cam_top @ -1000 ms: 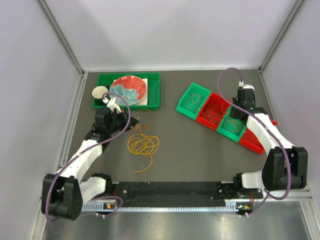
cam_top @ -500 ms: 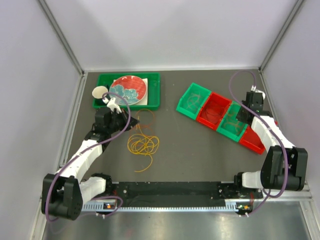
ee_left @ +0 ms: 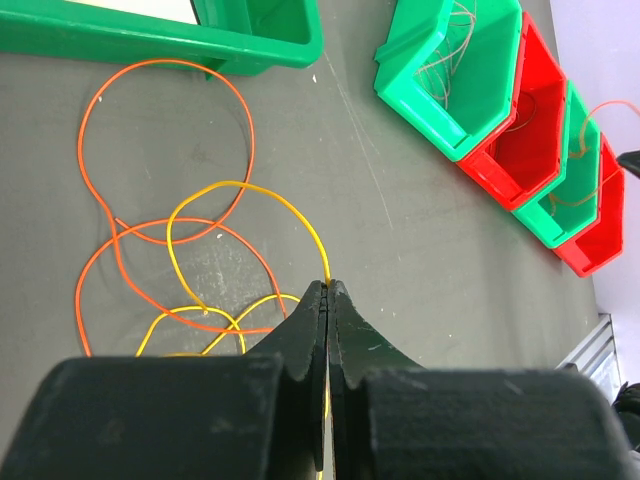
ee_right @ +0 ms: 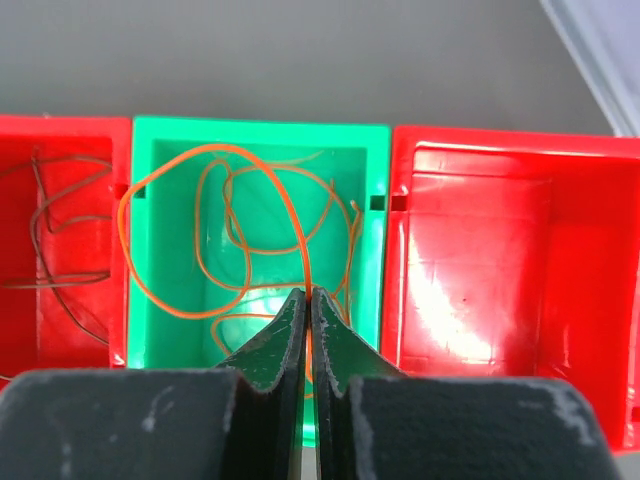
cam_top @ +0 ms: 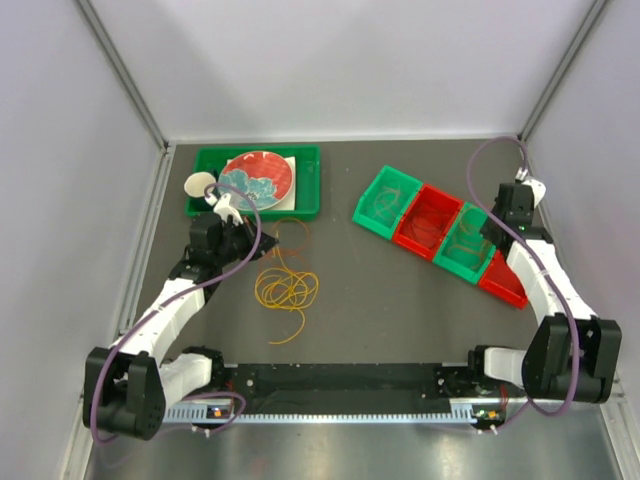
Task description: Untangle the cables
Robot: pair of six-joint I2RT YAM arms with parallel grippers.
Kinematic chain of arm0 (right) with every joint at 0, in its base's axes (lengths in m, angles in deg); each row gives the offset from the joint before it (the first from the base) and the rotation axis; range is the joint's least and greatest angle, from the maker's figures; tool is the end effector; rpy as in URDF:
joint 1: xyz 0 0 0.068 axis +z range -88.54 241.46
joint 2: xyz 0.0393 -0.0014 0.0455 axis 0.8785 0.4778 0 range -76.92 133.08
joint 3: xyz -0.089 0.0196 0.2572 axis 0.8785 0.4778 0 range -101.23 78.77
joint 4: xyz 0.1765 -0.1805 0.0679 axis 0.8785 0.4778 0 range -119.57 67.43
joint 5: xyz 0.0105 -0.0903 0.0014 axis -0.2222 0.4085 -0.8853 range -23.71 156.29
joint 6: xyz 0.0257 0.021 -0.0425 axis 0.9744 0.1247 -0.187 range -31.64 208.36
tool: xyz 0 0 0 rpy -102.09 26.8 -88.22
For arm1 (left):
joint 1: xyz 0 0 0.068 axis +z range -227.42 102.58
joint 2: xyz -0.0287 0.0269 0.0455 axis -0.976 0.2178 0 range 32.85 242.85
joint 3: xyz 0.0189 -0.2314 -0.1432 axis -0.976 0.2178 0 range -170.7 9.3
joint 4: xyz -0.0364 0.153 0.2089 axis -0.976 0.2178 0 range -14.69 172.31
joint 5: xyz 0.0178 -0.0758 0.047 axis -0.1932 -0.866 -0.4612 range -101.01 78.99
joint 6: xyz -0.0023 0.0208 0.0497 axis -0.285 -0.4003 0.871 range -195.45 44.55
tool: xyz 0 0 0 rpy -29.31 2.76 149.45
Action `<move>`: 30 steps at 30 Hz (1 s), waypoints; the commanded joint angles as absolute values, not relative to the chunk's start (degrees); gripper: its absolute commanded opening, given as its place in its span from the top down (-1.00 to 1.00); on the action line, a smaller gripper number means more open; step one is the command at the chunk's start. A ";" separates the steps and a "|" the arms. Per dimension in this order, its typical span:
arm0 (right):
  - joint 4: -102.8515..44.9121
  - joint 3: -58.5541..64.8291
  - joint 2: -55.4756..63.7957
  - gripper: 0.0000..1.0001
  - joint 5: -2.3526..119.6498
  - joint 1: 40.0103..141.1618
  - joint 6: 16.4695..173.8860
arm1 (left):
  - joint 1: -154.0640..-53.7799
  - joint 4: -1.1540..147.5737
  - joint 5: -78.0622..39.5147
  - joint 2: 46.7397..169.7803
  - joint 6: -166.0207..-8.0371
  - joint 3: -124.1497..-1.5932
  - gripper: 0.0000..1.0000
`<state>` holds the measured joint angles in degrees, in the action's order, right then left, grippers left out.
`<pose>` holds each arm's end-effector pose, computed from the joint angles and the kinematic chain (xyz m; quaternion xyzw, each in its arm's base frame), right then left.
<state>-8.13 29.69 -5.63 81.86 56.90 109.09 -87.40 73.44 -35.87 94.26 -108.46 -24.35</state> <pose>0.2616 -0.0305 0.2518 0.2514 0.8770 -0.0685 0.4037 0.2280 -0.0554 0.2378 -0.0533 0.8338 -0.3597 0.4154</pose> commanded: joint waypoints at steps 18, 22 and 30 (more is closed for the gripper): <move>-11.81 29.90 2.88 1.00 78.95 56.54 108.58 | -87.53 71.36 -37.20 94.55 -108.06 -26.39 1.00; -12.69 29.38 4.11 1.00 78.68 56.54 108.49 | -87.53 71.62 -36.59 93.94 -107.71 -26.21 1.00; -13.04 28.59 4.03 0.41 75.17 56.54 107.96 | -87.53 71.62 -36.59 94.11 -107.62 -26.39 1.00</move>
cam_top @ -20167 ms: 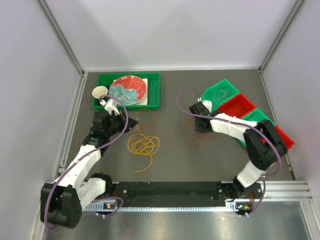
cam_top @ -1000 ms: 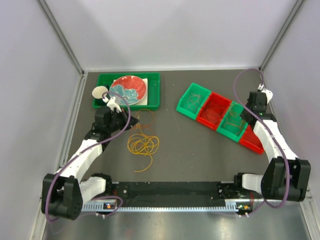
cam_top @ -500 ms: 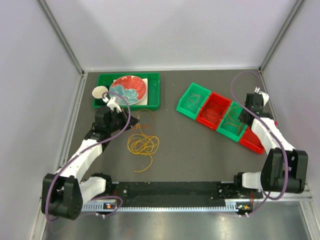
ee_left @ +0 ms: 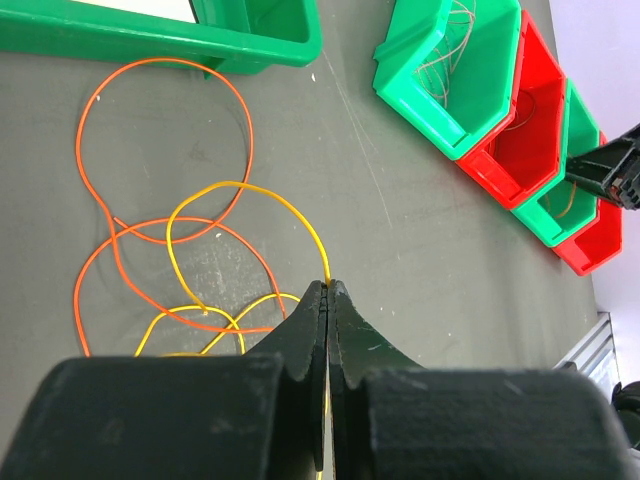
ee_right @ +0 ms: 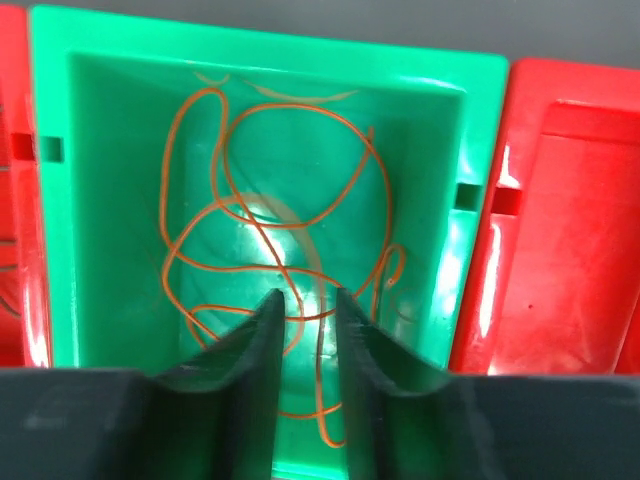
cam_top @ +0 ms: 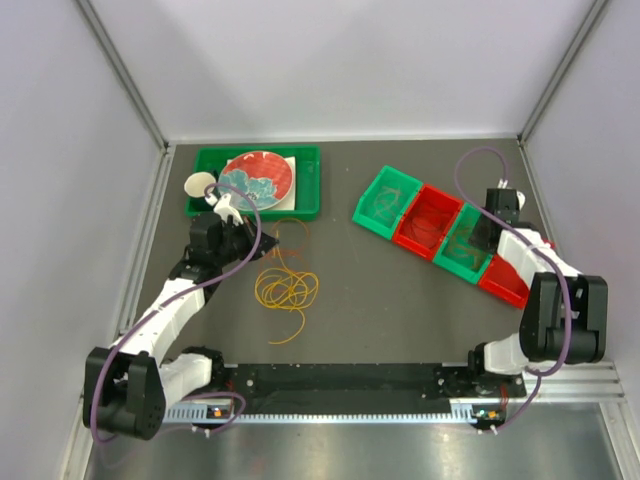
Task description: Untangle the cables
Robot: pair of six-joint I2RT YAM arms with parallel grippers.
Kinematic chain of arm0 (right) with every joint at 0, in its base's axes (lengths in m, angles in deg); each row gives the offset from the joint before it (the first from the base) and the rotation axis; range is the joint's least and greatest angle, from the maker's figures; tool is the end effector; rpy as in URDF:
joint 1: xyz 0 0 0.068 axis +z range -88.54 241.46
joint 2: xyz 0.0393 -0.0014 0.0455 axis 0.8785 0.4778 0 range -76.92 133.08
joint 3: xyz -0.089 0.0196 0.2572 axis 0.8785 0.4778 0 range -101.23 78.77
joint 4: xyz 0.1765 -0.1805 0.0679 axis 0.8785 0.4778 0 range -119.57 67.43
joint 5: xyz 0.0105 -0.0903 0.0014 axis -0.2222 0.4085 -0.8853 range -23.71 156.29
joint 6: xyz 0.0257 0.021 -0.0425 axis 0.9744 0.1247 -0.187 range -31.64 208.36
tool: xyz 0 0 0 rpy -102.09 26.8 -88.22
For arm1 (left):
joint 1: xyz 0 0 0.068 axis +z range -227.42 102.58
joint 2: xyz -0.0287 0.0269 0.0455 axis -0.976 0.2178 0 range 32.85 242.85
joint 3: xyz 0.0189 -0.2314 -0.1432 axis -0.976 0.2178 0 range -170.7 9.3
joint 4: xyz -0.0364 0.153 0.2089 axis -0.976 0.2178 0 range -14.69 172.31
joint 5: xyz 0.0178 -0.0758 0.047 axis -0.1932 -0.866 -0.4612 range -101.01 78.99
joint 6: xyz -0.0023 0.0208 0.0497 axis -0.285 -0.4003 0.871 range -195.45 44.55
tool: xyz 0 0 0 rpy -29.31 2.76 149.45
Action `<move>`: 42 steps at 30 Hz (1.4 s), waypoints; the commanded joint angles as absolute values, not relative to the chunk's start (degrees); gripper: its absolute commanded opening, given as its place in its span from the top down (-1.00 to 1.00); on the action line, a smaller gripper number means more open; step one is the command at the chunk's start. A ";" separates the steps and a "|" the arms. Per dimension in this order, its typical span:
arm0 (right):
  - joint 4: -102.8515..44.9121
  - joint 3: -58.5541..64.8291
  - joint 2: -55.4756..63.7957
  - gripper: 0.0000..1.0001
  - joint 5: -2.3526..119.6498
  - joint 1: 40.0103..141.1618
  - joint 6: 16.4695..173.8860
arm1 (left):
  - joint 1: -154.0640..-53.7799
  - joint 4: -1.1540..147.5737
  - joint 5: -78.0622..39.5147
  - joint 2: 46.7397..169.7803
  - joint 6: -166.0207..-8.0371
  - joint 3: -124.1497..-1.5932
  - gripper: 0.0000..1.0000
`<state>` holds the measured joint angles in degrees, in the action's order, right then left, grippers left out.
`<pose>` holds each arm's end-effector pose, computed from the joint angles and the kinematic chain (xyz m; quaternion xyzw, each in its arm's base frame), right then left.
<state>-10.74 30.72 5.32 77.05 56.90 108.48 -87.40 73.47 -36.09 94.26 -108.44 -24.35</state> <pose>0.2848 -0.0294 0.2000 0.2308 0.9160 -0.0454 0.3250 0.2279 -0.0555 0.2378 -0.0521 0.8338 -0.3610 0.4145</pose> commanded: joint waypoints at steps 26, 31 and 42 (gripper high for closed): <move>-16.47 29.46 -12.50 0.33 66.10 75.22 114.82 | -87.53 72.06 -35.89 93.50 -108.58 -26.12 1.00; -17.17 30.87 -11.97 0.23 67.78 82.02 116.05 | -87.62 78.79 -30.80 95.34 -107.01 -28.13 1.00; -18.67 32.63 -9.16 0.19 68.40 86.59 117.01 | -91.83 87.44 -20.71 98.16 -104.54 -29.37 0.40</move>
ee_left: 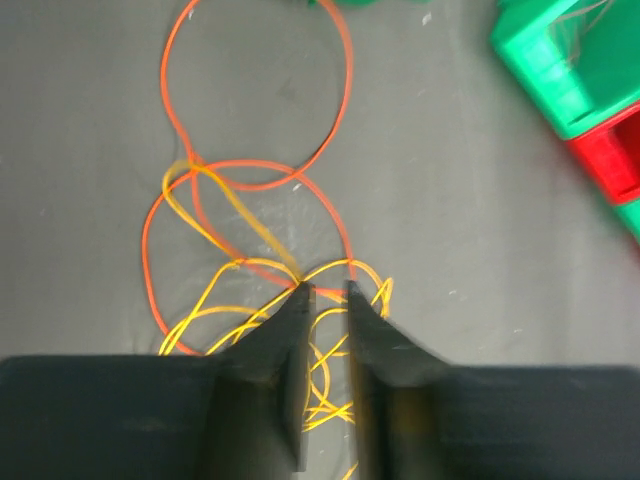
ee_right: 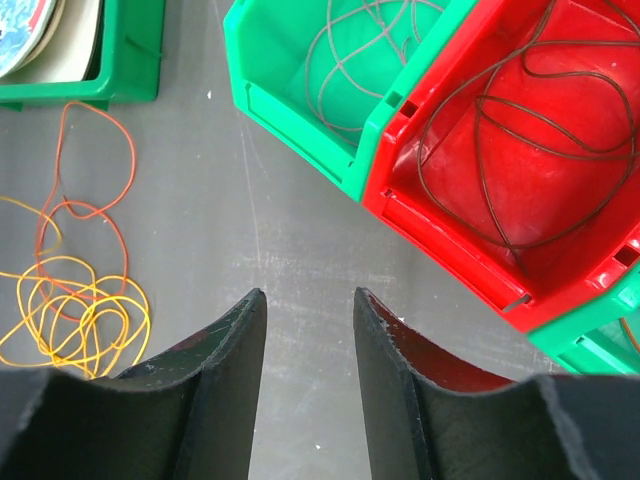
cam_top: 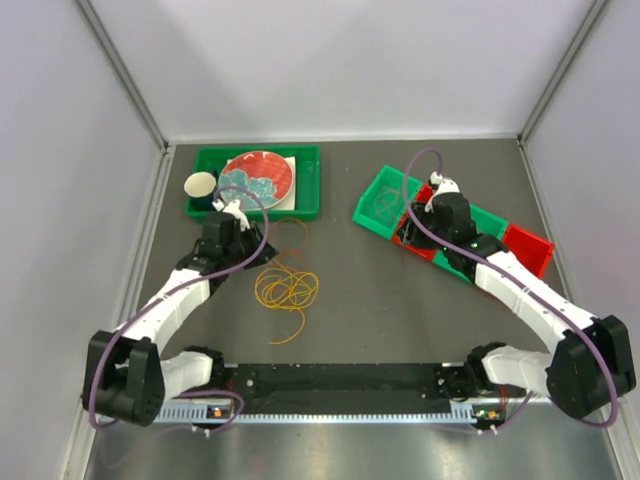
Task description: Untangle the cables
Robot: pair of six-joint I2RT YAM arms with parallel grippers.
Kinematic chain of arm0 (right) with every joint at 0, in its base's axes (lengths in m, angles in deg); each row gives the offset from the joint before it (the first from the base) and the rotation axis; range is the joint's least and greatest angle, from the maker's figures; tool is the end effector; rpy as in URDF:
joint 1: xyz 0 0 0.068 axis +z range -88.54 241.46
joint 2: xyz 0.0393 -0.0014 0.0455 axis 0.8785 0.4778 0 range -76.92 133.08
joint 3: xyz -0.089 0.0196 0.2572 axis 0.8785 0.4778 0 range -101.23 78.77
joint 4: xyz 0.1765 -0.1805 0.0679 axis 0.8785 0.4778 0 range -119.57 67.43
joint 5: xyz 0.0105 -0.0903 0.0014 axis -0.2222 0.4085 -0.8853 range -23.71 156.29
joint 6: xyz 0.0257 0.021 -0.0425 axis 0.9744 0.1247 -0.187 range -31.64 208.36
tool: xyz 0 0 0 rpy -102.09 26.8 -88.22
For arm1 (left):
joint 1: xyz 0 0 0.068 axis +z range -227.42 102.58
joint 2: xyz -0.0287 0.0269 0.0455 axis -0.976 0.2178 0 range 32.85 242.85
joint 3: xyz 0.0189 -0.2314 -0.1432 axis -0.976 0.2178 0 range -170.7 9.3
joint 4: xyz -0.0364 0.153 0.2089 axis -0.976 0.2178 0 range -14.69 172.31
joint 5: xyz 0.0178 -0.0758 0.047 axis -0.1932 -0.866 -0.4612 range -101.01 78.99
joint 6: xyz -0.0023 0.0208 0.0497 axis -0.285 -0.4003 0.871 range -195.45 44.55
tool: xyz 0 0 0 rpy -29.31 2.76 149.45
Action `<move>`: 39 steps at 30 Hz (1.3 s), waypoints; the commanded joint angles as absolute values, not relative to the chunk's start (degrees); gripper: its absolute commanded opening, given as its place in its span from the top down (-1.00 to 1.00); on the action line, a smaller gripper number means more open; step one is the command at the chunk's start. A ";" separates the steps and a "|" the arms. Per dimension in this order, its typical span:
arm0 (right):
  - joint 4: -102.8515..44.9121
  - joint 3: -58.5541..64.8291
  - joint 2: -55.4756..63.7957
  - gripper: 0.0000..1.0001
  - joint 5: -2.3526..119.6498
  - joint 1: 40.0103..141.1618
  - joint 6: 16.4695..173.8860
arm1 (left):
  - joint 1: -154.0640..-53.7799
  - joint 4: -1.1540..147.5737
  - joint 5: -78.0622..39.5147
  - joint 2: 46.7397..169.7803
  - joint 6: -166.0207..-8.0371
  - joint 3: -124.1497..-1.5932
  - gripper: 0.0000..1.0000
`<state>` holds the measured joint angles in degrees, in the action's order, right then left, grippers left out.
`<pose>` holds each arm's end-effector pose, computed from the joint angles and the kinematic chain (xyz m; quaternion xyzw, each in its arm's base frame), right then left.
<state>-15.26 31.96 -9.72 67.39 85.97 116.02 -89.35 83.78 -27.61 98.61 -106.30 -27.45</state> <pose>0.2354 0.1065 0.2654 0.0288 0.8852 0.1964 0.4206 0.2335 -0.0598 0.2220 -0.0828 0.8858 -0.2803 0.3605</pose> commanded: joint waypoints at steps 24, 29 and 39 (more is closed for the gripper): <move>-17.79 33.24 -11.26 0.19 68.92 86.60 117.28 | -107.04 86.30 -3.19 112.57 -109.73 -28.14 0.68; -17.17 33.07 -12.06 0.19 69.63 86.51 117.10 | -107.04 90.76 -3.37 110.29 -108.50 -31.12 1.00; -18.22 33.33 -12.15 0.21 67.62 86.60 117.98 | -107.04 97.72 -7.41 97.11 -103.93 -43.17 1.00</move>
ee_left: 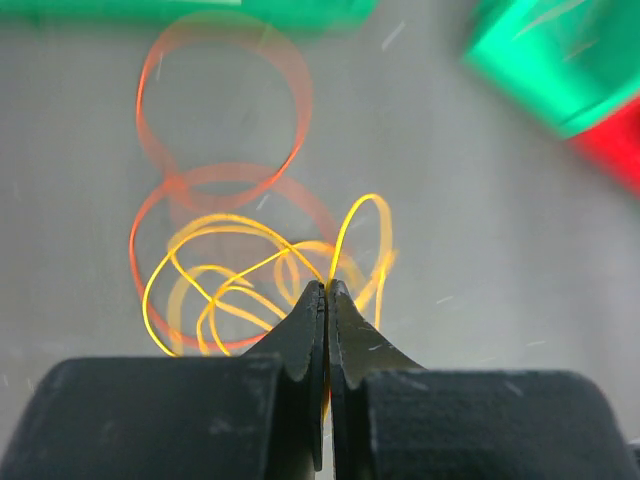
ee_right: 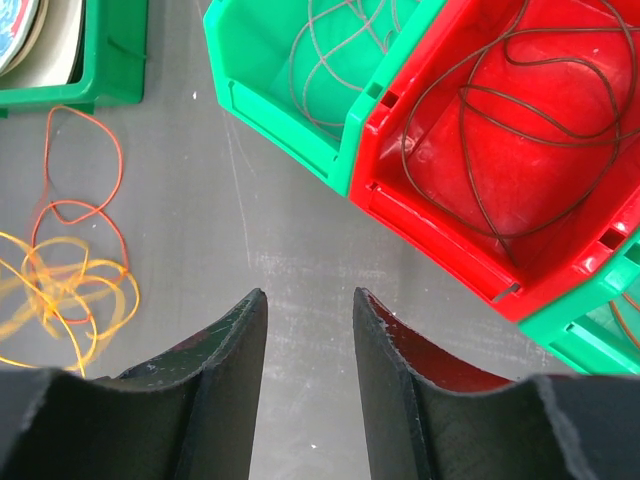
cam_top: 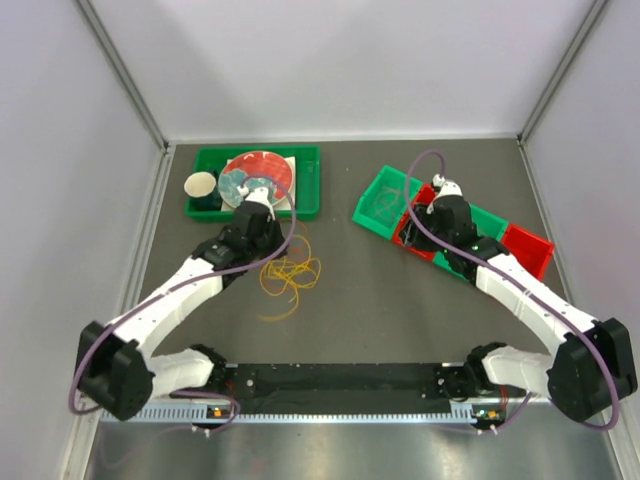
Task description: Untangle the cables
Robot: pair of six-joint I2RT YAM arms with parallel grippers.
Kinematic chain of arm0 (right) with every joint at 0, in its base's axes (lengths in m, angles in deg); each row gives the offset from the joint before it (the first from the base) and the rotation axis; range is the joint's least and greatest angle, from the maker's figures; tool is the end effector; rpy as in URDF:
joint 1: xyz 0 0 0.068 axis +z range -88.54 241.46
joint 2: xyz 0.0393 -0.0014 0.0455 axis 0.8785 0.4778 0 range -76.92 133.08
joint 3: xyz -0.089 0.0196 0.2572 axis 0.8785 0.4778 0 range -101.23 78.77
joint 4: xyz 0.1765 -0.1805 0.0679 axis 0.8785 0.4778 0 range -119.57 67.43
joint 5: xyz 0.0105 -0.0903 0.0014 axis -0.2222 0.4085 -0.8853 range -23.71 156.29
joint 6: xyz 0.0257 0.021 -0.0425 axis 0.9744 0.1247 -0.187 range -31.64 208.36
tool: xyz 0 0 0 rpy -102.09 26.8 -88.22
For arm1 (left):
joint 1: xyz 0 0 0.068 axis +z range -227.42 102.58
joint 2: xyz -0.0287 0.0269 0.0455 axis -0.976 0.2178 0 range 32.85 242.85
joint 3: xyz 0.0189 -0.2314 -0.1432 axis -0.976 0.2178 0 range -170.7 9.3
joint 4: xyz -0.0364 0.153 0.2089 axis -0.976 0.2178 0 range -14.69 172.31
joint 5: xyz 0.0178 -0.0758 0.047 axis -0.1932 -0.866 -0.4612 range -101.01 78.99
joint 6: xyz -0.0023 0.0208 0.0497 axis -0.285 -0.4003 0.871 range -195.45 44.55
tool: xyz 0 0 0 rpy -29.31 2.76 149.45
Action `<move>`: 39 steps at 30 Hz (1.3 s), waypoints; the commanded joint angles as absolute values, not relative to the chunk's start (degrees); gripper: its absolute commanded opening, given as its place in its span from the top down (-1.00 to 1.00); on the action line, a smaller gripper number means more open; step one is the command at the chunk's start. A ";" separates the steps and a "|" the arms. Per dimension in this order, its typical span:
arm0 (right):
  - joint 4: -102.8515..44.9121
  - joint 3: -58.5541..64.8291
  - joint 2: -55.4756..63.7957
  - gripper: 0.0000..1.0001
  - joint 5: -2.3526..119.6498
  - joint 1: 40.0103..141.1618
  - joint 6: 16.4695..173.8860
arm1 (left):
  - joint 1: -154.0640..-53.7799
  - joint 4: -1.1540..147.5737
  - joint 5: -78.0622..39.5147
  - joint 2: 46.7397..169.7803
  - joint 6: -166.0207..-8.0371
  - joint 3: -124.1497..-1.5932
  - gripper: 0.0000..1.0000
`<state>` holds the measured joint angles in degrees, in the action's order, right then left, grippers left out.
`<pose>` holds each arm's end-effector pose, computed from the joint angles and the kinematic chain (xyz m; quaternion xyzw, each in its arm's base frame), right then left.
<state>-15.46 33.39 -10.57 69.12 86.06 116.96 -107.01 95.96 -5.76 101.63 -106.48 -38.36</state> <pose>0.2317 0.1041 0.2608 0.0423 0.8861 0.1868 0.4221 0.2245 -0.1238 0.2543 -0.0302 0.9114 -0.1699 0.3735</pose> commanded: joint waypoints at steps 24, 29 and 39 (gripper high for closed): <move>-12.52 -6.46 33.44 0.20 70.33 106.02 117.89 | -106.87 100.90 4.46 85.15 -110.16 -26.57 1.00; -12.78 -10.70 38.30 0.15 72.17 106.37 120.52 | -106.60 99.05 2.88 85.59 -111.48 -24.63 1.00; -19.89 -12.11 43.49 0.14 73.06 106.46 122.55 | -105.90 97.11 0.68 86.03 -110.96 -24.19 1.00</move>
